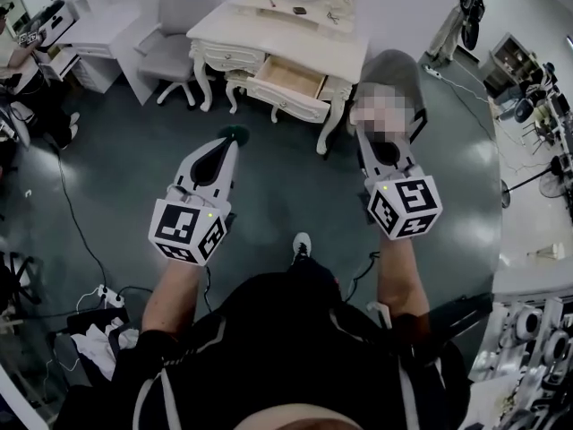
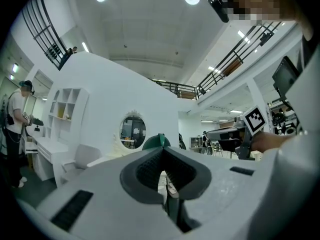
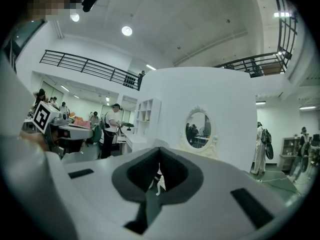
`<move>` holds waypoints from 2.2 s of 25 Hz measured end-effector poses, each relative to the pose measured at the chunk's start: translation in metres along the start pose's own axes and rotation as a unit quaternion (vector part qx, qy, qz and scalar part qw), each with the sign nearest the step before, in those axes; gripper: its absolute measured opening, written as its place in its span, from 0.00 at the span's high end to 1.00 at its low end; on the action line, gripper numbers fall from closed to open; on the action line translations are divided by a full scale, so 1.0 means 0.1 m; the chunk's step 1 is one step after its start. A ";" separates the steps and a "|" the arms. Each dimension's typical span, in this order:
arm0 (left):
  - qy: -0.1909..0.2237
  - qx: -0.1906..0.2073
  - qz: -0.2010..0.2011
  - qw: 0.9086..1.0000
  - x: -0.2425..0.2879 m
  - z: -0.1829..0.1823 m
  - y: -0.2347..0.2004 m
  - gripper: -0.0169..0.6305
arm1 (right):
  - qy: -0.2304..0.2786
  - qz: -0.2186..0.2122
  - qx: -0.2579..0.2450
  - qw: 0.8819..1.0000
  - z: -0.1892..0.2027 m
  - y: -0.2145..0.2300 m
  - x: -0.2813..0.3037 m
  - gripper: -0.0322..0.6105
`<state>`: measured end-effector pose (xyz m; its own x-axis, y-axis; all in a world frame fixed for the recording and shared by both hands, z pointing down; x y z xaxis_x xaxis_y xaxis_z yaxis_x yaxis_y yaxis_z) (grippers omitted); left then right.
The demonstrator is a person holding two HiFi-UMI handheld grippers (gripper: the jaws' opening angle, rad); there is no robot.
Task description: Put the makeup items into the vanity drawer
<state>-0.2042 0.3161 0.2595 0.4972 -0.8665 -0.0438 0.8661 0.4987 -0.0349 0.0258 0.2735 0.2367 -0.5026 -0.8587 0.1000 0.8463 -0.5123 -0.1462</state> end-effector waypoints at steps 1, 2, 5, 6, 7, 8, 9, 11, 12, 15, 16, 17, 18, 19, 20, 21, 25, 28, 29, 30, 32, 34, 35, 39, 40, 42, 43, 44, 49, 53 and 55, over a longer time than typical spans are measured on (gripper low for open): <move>0.000 0.000 -0.003 1.000 0.02 0.01 -0.03 0.97 | 0.003 0.001 0.002 1.000 0.00 0.02 0.05 0.94; -0.001 -0.001 -0.006 1.000 0.05 0.01 -0.08 0.97 | 0.005 -0.001 0.003 1.000 0.01 0.03 0.11 0.94; -0.005 -0.004 -0.013 1.000 0.20 0.04 -0.18 0.97 | 0.010 -0.016 0.003 1.000 0.00 0.11 0.32 0.94; -0.006 -0.002 -0.014 1.000 0.26 0.04 -0.19 0.97 | 0.013 -0.021 0.002 1.000 0.00 0.16 0.38 0.94; -0.007 0.001 -0.016 1.000 0.33 0.03 -0.21 0.97 | 0.015 -0.024 0.001 1.000 -0.01 0.21 0.44 0.94; -0.006 0.004 -0.017 1.000 0.41 0.02 -0.23 0.97 | 0.017 -0.026 0.001 1.000 0.00 0.27 0.50 0.94; -0.006 0.007 -0.020 1.000 0.49 0.00 -0.25 0.97 | 0.017 -0.028 0.003 0.999 0.01 0.33 0.57 0.94; -0.004 0.008 -0.028 1.000 0.65 -0.03 -0.33 0.97 | 0.014 -0.039 0.007 0.999 0.04 0.42 0.73 0.94; -0.004 0.006 -0.031 0.999 0.73 -0.04 -0.36 0.97 | 0.012 -0.045 0.007 0.999 0.05 0.48 0.81 0.94; -0.004 0.002 -0.035 0.999 1.03 -0.09 -0.42 0.97 | 0.011 -0.050 0.003 0.999 0.04 0.71 1.00 0.94; -0.004 0.003 -0.035 0.999 1.13 -0.10 -0.43 0.97 | 0.013 -0.049 0.005 0.999 0.03 0.80 1.06 0.94; -0.005 0.003 -0.036 0.999 1.22 -0.12 -0.45 0.97 | 0.015 -0.050 0.007 0.999 0.02 0.89 1.13 0.94; -0.007 0.004 -0.038 0.999 1.31 -0.12 -0.46 0.97 | 0.016 -0.050 0.010 0.999 0.02 0.96 1.19 0.94; -0.008 0.005 -0.039 0.999 1.39 -0.13 -0.47 0.97 | 0.015 -0.050 0.012 0.999 0.04 1.04 1.24 0.94; -0.010 0.006 -0.040 0.999 1.47 -0.13 -0.47 0.97 | 0.014 -0.049 0.014 0.999 0.06 1.12 1.29 0.94; -0.010 0.007 -0.041 0.999 1.56 -0.13 -0.48 0.97 | 0.012 -0.048 0.016 0.999 0.08 1.19 1.34 0.94; -0.016 0.013 -0.040 0.999 1.95 -0.12 -0.46 0.97 | 0.011 -0.054 0.025 0.998 0.15 1.53 1.56 0.94; -0.022 0.019 -0.037 0.999 2.25 -0.12 -0.41 0.97 | 0.015 -0.056 0.034 0.998 0.19 1.79 1.67 0.94; -0.024 0.023 -0.037 0.999 2.34 -0.13 -0.40 0.97 | 0.016 -0.056 0.035 0.998 0.20 1.88 1.70 0.94; -0.025 0.027 -0.039 0.999 2.43 -0.13 -0.40 0.97 | 0.016 -0.056 0.036 0.998 0.21 1.95 1.73 0.94; -0.028 0.029 -0.043 0.998 2.61 -0.13 -0.41 0.97 | 0.016 -0.052 0.035 0.998 0.24 2.12 1.78 0.94; -0.029 0.022 -0.045 0.998 2.81 -0.12 -0.41 0.97 | 0.014 -0.049 0.034 0.998 0.25 2.30 1.83 0.94; -0.030 0.022 -0.044 0.998 2.90 -0.11 -0.40 0.97 | 0.014 -0.050 0.034 0.998 0.26 2.39 1.85 0.94; -0.037 0.022 -0.035 0.998 3.24 -0.05 -0.34 0.97 | 0.021 -0.061 0.023 0.998 0.28 2.66 1.97 0.94; -0.039 0.023 -0.033 0.998 3.31 -0.03 -0.32 0.97 | 0.024 -0.063 0.021 0.998 0.28 2.72 2.00 0.94; -0.043 0.026 -0.028 0.998 3.45 0.00 -0.30 0.97 | 0.029 -0.062 0.023 0.997 0.29 2.81 2.06 0.94; -0.045 0.029 -0.026 0.998 3.51 0.02 -0.30 0.97 | 0.030 -0.061 0.026 0.997 0.30 2.85 2.09 0.94; -0.046 0.031 -0.023 0.998 3.57 0.03 -0.30 0.97 | 0.030 -0.059 0.028 0.997 0.32 2.87 2.12 0.94; -0.035 0.024 -0.005 0.999 3.92 0.09 -0.46 0.97 | 0.016 -0.037 0.035 0.999 0.43 3.05 2.30 0.94; -0.037 0.021 0.012 0.999 4.20 0.17 -0.77 0.97 | 0.004 -0.015 0.043 0.999 0.51 3.13 2.58 0.94; -0.034 0.025 0.020 0.999 4.32 0.19 -0.95 0.97 | -0.003 -0.006 0.043 0.999 0.52 3.15 2.75 0.94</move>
<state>-0.0707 -0.1062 0.2629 0.5329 -0.8458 0.0237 0.8458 0.5333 0.0152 0.1629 -0.1236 0.2696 -0.5115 -0.8527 0.1062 0.8527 -0.5190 -0.0597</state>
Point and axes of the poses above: the fingertips, and each gripper's own axes: x forward along the fingers, y to its right, z out of its underside, the point moved 2 cm from there along -x, backward along the fingers, and after that the axes turned 1 degree about -y, right-handed, at the moved point
